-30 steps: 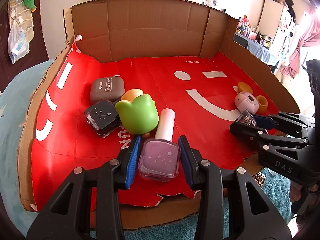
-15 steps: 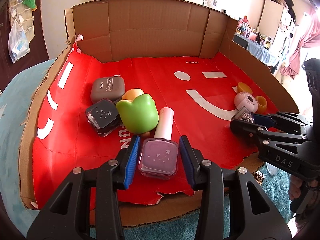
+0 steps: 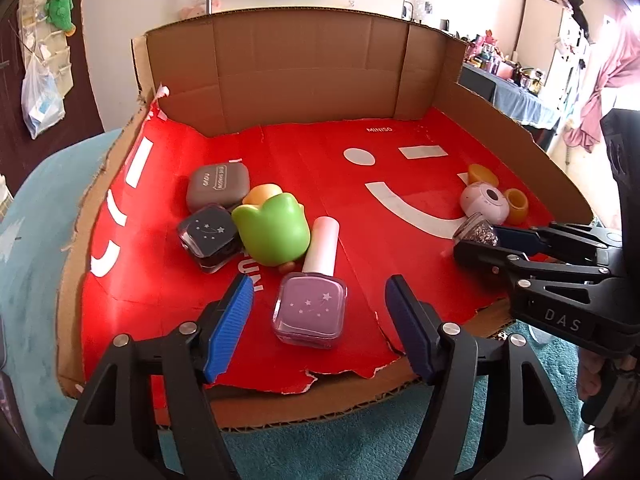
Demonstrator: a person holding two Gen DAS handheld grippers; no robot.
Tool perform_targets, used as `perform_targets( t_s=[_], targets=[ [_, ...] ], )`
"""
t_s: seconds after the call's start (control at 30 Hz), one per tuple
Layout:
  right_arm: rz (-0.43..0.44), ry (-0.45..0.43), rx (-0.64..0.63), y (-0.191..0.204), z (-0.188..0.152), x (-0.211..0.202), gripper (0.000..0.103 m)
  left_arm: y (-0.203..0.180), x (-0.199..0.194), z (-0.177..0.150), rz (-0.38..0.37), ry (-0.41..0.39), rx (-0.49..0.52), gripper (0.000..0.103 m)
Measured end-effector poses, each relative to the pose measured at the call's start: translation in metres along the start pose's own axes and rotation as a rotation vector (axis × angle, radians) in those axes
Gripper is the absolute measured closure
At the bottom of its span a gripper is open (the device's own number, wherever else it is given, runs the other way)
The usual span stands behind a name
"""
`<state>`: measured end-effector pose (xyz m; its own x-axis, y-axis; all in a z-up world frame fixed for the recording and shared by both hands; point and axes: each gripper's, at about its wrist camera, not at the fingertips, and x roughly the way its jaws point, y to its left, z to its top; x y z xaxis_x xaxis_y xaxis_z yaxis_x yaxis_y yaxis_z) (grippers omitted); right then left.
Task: Organize rigid objects
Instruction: 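Open the left tool releasing the nail polish while the right tool releases the glitter jar, then withdraw both open tools from the box toward the studded cylinder and cup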
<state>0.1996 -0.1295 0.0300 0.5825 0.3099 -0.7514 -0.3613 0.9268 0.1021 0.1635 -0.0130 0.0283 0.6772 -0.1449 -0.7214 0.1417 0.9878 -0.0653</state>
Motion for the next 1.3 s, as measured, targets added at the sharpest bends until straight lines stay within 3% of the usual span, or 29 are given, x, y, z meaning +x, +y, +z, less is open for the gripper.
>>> perform_targets(
  t_s=[0.1, 0.17, 0.37, 0.47, 0.7, 0.77, 1.0, 1.13, 1.3],
  targets=[
    [0.001, -0.004, 0.003, 0.0, -0.001, -0.002, 0.064, -0.002, -0.004, 0.0, -0.001, -0.006, 0.005, 0.035],
    [0.008, -0.007, 0.009, -0.001, -0.001, -0.003, 0.058, -0.003, -0.005, -0.001, 0.001, -0.004, 0.008, 0.028],
    [0.021, -0.019, 0.008, 0.001, -0.005, -0.01, 0.057, -0.005, -0.012, -0.004, 0.011, -0.02, 0.016, 0.027],
    [0.027, -0.026, 0.013, 0.001, -0.007, -0.014, 0.052, -0.003, -0.016, -0.005, 0.012, -0.028, 0.007, 0.017],
    [0.047, -0.053, 0.024, 0.002, -0.011, -0.026, 0.045, 0.0, -0.025, -0.008, 0.012, -0.041, -0.003, 0.01],
    [0.05, -0.06, 0.028, 0.002, -0.011, -0.03, 0.041, 0.0, -0.028, -0.009, 0.008, -0.049, -0.009, 0.004],
    [0.065, -0.101, 0.031, 0.002, -0.016, -0.045, 0.022, 0.0, -0.041, -0.009, 0.028, -0.084, -0.013, 0.0],
    [0.077, -0.132, 0.028, 0.003, -0.019, -0.055, 0.004, -0.001, -0.049, -0.011, 0.041, -0.102, -0.009, 0.0],
    [0.098, -0.186, 0.033, 0.005, -0.023, -0.072, 0.0, 0.0, -0.058, -0.013, 0.047, -0.114, -0.012, 0.0]
  ],
)
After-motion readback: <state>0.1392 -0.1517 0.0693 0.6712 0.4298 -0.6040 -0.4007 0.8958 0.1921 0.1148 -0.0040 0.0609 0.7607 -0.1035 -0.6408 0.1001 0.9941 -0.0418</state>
